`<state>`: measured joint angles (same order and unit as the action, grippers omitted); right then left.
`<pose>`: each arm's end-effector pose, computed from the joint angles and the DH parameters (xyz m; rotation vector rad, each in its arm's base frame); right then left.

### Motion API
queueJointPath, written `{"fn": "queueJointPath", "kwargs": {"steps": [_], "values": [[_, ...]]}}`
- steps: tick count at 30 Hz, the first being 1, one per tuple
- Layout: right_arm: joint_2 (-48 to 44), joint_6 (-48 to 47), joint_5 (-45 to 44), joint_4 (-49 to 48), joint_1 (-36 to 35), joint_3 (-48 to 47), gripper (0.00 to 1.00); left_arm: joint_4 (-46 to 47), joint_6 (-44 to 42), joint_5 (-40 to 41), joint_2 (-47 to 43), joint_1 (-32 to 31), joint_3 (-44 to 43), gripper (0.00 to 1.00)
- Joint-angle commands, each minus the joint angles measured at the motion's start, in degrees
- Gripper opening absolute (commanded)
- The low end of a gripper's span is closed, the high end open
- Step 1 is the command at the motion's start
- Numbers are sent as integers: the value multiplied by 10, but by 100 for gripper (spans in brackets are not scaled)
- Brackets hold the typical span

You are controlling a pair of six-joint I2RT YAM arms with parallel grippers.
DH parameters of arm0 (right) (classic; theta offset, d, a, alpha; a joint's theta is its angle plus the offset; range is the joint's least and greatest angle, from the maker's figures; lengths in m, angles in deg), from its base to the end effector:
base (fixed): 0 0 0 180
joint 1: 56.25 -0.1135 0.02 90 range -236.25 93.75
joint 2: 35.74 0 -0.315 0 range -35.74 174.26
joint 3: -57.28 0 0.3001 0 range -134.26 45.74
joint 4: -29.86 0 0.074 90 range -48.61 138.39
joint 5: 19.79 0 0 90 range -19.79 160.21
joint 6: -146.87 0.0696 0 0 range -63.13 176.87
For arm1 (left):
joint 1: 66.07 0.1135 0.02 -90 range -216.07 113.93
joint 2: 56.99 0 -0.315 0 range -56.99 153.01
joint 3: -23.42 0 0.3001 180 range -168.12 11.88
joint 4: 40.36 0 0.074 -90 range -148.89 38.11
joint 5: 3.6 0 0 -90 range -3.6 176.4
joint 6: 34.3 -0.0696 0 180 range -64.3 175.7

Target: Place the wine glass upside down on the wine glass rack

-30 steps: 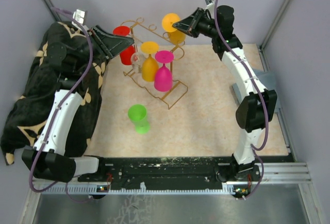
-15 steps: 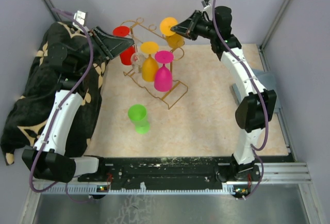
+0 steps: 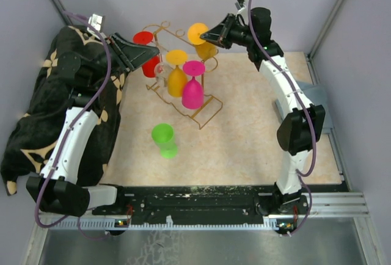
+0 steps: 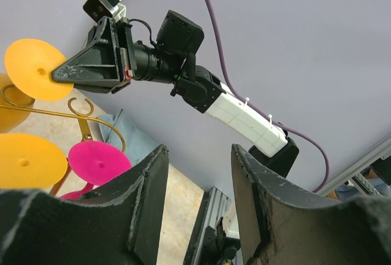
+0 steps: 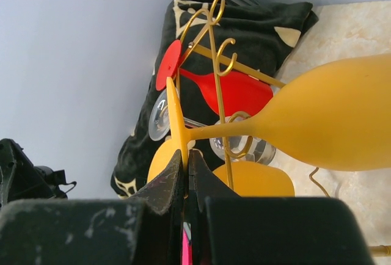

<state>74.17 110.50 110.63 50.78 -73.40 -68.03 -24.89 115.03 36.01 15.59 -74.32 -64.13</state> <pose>0.5055 0.2032 0.4772 -0.0080 1.8829 1.4750 0.3067 -0.0986 0.5515 0.3326 1.3454 -1.4590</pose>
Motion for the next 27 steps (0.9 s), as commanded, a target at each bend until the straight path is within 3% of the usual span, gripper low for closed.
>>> {"fn": "queueJointPath", "kwargs": {"steps": [1, 19, 22, 27], "values": [[12, -9, 12, -12, -6, -34, 0, 16, 0, 0, -16, 2, 1, 52], [13, -15, 22, 10, -8, -46, 0, 27, 11, 0, -6, 4, -3, 52], [11, -15, 22, 17, -9, -47, 13, 29, 11, -1, -5, 4, -3, 52], [5, -24, 20, 29, -8, -48, 21, 31, 11, 0, -6, 4, 1, 52]]}}
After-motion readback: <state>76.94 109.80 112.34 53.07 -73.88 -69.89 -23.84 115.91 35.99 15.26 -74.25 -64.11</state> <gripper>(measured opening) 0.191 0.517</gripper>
